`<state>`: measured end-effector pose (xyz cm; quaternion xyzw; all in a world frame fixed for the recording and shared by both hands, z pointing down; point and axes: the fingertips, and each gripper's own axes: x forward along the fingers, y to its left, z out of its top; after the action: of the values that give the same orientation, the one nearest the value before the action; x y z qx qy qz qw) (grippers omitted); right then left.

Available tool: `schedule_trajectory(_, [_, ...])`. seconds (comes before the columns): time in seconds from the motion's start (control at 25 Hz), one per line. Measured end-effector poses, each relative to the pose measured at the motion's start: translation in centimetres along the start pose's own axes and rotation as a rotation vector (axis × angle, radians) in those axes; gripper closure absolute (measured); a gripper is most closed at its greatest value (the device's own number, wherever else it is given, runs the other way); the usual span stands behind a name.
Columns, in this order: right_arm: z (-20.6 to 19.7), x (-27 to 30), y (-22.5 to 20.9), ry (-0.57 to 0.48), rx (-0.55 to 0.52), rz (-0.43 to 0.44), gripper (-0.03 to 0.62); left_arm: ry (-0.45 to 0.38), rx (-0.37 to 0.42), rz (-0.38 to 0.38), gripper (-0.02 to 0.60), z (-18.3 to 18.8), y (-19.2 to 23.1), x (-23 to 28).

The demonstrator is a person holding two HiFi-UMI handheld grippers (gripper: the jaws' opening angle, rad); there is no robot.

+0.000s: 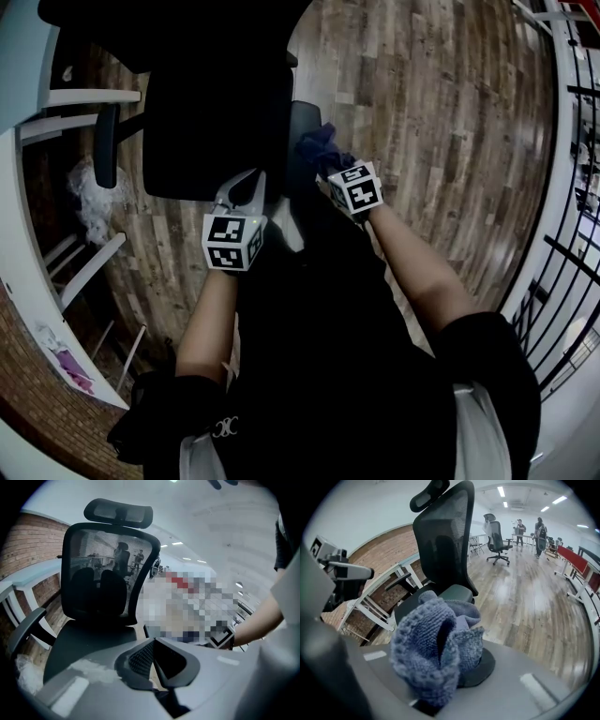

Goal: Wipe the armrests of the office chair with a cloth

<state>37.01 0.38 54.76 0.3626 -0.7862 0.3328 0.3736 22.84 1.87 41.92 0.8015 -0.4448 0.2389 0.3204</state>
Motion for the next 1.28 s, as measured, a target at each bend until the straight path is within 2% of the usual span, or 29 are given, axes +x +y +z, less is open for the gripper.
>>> schedule_trajectory(0.24, [-3.0,-1.0,2.8,0.021,-0.015,0.004,0.545,0.014,0.031,-0.025,0.575,-0.5,0.1,-1.1])
schedule_trajectory(0.56, [-7.4,-2.1,7.6,0.017,0.076,-0.045,0.545,0.041,0.112,-0.109,0.575,-1.8,0.6,-3.3])
schedule_trajectory(0.68, [-8.5,-1.8,9.7,0.026,0.079,-0.050,0.545,0.049,0.135,-0.138,0.575,-2.5,1.0,-4.3])
schedule_trajectory(0.92, [-7.5,-0.7,13.3,-0.003,0.023,-0.041,0.545,0.053,0.169,-0.156,0.575,-3.8,1.1,-6.0])
schedule_trajectory(1.12, [-6.7,-0.6,13.3,0.005,0.023,-0.046,0.545,0.042,0.154,-0.143,0.575,-4.3,1.4,-7.5])
schedule_trajectory(1.28, [-6.6,-1.0,12.8,0.011,0.024,-0.018,0.545,0.041,0.133,-0.131,0.575,-4.7,1.9,-7.9])
